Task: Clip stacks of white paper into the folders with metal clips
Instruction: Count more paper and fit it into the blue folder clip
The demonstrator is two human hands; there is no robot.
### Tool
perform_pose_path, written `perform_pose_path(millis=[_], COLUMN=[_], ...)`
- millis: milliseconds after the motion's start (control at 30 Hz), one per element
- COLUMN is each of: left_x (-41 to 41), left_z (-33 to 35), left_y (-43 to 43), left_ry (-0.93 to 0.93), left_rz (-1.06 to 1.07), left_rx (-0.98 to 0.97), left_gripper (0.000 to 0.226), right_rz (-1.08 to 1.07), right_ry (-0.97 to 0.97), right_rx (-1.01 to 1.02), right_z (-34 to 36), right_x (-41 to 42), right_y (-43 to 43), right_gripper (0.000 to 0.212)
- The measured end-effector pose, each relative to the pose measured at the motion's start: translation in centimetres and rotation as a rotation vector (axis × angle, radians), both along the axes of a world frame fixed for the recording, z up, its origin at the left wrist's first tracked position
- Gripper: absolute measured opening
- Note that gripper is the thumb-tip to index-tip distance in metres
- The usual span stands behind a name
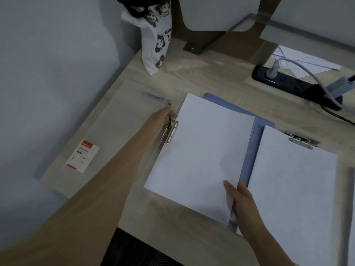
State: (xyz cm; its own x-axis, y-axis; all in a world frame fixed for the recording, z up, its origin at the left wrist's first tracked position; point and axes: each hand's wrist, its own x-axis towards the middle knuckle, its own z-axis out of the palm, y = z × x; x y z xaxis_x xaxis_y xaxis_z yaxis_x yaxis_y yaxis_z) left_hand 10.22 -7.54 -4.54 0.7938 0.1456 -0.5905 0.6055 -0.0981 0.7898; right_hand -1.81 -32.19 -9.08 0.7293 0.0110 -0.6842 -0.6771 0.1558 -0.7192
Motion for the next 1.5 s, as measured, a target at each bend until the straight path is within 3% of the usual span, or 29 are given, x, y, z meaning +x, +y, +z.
perform_pose_path(millis=[133,367,667,800,1100,1500], left_x=[-2.6,-3.3,-3.8,-4.0,-5.1,-5.7], left_z=[0.7,1.5,1.1,0.8,-0.6,-2.0], left_y=[0.9,1.6,3.8,4.6,3.1,2.5], left_ry=[-0.006,0.188,0.333,0.375,0.267,0.082], left_rz=[-0.009,-0.149,-0.243,-0.297,-0.161,-0.167], left_rx=[-0.033,0.037,0.09,0.075,0.032,0.154], left_gripper=[0.018,0.02,0.059,0.057,0.039,0.025], right_rz=[0.0,-0.02,-0.003,-0.004,0.023,-0.001], right_ry=[-0.002,0.004,-0.009,-0.008,-0.025,0.009], right_rx=[-0.02,-0.033,-0.037,-0.062,-0.101,-0.112], right_z=[-0.1,0.1,0.1,0.0,0.2,0.1], right_x=[-0.1,-0.2,-0.1,-0.2,-0.2,-0.1], right_y=[0.0,0.2,0.1,-0.1,0.0,0.1], right_gripper=[0.021,0.024,0.024,0.024,0.022,0.029])
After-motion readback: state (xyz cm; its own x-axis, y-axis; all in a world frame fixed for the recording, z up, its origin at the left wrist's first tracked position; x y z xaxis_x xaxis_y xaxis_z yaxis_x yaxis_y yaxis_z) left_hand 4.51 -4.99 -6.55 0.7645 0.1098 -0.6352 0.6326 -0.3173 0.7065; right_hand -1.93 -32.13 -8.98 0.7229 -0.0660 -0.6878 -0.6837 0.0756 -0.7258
